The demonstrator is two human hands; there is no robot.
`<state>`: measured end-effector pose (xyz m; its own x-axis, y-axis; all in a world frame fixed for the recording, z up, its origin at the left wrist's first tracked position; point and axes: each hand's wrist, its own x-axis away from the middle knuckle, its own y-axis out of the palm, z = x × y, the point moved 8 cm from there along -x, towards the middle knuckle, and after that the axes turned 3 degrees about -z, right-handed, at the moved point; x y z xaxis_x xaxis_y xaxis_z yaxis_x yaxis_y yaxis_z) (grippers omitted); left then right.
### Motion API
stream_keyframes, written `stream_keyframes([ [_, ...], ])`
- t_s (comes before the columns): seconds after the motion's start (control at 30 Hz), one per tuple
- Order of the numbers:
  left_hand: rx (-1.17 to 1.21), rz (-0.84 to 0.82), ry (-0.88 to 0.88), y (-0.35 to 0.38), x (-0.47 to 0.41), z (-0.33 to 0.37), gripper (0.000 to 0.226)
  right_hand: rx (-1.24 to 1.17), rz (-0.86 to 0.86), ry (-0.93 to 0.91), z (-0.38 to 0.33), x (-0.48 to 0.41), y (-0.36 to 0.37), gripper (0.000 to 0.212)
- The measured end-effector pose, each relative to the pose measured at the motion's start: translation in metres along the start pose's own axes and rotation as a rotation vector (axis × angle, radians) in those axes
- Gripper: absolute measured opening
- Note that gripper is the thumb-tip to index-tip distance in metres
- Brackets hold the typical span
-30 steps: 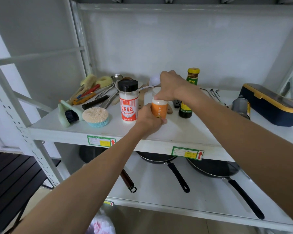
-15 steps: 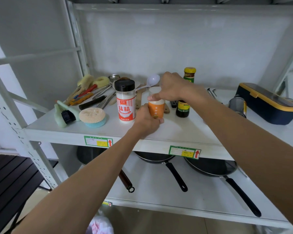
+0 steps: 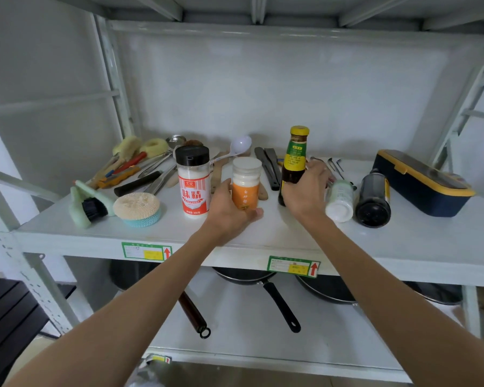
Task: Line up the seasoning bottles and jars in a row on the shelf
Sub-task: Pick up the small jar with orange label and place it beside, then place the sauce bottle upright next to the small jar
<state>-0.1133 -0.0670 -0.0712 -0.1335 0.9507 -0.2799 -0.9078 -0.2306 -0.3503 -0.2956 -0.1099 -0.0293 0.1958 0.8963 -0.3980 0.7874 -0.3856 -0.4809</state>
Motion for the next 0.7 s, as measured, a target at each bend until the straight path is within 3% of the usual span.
stream_keyframes([
  [0.2,0.03,0.16,0.238,-0.018,0.026,0.072,0.085,-0.062,-0.096,0.068,0.008,0.005,0.021,0.08],
  [0.3,0.147,0.273,0.371,-0.034,0.04,0.114,0.074,-0.208,-0.112,0.09,0.013,0.01,0.028,0.087],
  [0.37,0.074,0.205,0.444,-0.03,0.032,0.144,0.07,-0.262,-0.091,0.11,0.018,0.011,0.03,0.086],
  [0.43,-0.161,0.062,0.469,-0.013,0.009,0.162,0.068,-0.249,-0.091,0.138,0.027,0.011,0.032,0.082],
  [0.53,-0.457,-0.134,0.39,0.014,-0.032,0.16,0.064,-0.217,-0.136,0.139,0.04,0.011,0.037,0.071],
  [0.7,-0.648,-0.327,0.264,0.05,-0.074,0.152,0.059,-0.156,-0.126,0.078,0.049,0.004,0.037,0.045],
])
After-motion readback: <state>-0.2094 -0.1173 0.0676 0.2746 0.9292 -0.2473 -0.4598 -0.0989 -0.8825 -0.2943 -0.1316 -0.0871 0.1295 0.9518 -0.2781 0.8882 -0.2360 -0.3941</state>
